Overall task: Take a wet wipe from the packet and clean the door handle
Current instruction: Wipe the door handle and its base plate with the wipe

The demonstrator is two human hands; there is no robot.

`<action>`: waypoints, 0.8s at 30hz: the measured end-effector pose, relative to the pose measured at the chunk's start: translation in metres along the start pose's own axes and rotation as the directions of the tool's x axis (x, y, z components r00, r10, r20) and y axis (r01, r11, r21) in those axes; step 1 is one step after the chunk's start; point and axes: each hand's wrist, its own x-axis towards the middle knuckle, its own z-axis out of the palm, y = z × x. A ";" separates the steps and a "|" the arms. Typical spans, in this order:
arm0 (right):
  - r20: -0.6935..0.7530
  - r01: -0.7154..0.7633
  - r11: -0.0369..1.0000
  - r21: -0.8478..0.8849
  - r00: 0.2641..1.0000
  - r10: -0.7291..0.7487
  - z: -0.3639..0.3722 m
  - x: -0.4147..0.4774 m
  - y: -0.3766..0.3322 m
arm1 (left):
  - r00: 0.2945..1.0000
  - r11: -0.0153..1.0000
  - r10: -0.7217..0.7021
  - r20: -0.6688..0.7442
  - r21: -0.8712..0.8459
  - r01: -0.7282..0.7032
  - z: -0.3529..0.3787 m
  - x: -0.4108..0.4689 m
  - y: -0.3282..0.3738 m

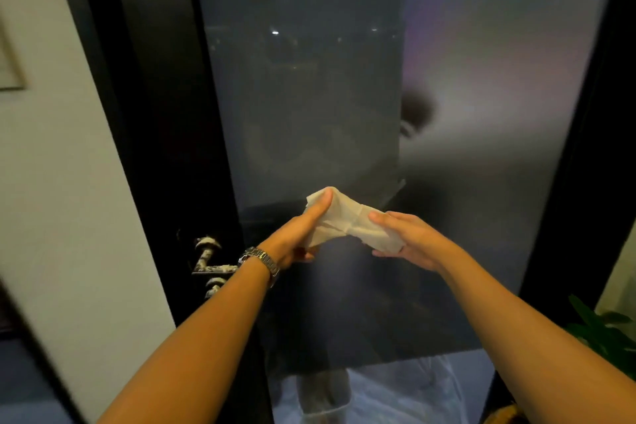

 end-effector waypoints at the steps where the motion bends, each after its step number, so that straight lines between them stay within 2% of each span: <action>1: 0.039 0.006 1.000 -0.003 0.999 -0.006 0.009 0.003 -0.001 | 1.000 1.000 -0.006 -0.003 0.000 0.006 -0.004 -0.004 -0.002; 3: 0.083 0.016 1.000 -0.010 0.996 -0.015 0.026 0.008 -0.002 | 0.998 1.000 0.012 -0.061 0.029 -0.010 -0.010 -0.009 -0.008; 5: 0.063 -0.006 1.000 -0.030 0.998 0.008 0.046 0.015 0.000 | 0.989 0.998 0.061 -0.132 0.029 -0.058 -0.015 -0.014 -0.016; 8: 0.032 -0.030 0.998 -0.054 0.999 0.032 0.066 0.025 0.009 | 0.963 0.982 0.092 -0.251 -0.138 -0.130 -0.019 -0.023 -0.029; 11: 0.053 -0.053 0.998 -0.040 0.997 0.055 0.084 0.029 0.019 | 0.892 0.925 0.065 -0.447 -0.309 -0.222 -0.038 -0.031 -0.038; 13: 0.081 -0.034 0.996 -0.083 0.996 0.040 0.095 0.032 0.018 | 0.854 0.892 0.079 -0.515 -0.345 -0.291 -0.053 -0.036 -0.039; 19: 0.157 0.095 0.971 -0.219 0.986 -0.061 0.137 0.046 0.010 | 0.759 0.828 0.109 -0.642 -0.364 -0.426 -0.078 -0.050 -0.031; 22: 0.200 0.179 0.953 -0.243 0.971 -0.131 0.153 0.051 0.008 | 0.719 0.845 0.152 -0.678 -0.288 -0.451 -0.101 -0.053 -0.031; 24: 0.168 0.294 0.910 -0.293 0.953 -0.254 0.161 0.058 0.006 | 0.658 0.884 0.163 -0.735 -0.187 -0.429 -0.121 -0.055 -0.033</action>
